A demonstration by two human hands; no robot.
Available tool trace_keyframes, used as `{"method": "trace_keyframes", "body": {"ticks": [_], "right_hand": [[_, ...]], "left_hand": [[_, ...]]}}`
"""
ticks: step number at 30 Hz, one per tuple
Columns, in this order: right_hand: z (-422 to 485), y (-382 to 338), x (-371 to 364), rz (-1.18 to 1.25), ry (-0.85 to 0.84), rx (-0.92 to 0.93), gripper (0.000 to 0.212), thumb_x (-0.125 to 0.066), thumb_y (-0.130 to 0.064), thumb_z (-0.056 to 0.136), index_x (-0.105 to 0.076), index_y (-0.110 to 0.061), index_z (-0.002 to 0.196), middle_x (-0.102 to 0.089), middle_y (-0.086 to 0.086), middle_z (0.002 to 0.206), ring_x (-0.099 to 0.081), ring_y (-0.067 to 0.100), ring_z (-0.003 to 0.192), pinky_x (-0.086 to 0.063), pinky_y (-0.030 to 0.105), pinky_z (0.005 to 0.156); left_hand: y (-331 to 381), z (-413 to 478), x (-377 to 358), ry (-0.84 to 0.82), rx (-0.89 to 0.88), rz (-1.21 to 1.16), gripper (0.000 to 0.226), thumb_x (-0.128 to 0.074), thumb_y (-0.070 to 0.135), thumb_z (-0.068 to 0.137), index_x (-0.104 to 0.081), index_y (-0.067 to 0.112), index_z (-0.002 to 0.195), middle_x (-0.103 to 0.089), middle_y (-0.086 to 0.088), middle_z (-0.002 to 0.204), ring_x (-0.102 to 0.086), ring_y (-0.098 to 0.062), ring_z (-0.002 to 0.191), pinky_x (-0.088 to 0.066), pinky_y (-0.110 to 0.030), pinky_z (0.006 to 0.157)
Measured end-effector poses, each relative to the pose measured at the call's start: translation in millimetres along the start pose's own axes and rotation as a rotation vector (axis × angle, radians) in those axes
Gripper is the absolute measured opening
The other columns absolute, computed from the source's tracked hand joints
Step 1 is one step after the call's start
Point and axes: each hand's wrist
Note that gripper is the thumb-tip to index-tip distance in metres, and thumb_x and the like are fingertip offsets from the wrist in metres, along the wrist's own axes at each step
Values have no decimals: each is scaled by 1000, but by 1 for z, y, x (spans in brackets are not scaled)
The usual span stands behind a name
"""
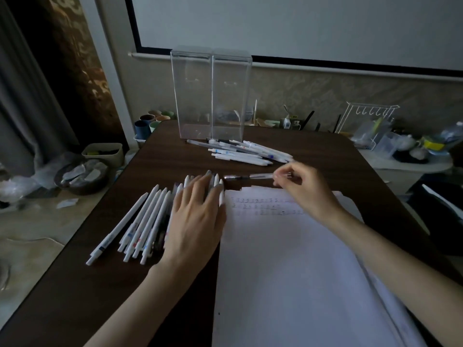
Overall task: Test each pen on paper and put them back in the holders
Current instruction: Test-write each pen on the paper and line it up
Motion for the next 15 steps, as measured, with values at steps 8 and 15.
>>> {"method": "trace_keyframes", "body": {"ticks": [8, 15], "right_hand": [[-66, 2, 47, 599, 19, -153, 9, -68, -16, 80, -71, -24, 76, -68, 0, 71, -63, 11, 75, -47, 24, 75], [-76, 13, 39, 668, -173, -123, 6, -61, -18, 81, -64, -14, 85, -60, -2, 66, -56, 9, 66, -45, 18, 66]], "left_hand": [[70, 21, -33, -69, -278, -86, 44, -34, 41, 90, -61, 10, 104, -65, -8, 95, -62, -29, 85, -50, -37, 71], [80, 7, -41, -97, -291, -245, 40, -32, 47, 91, -56, 15, 85, -58, 0, 72, -57, -28, 53, -39, -30, 39]]}}
Point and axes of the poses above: each hand's wrist, its own z-axis towards the middle knuckle, its own x-axis out of the back of the hand, y = z × x
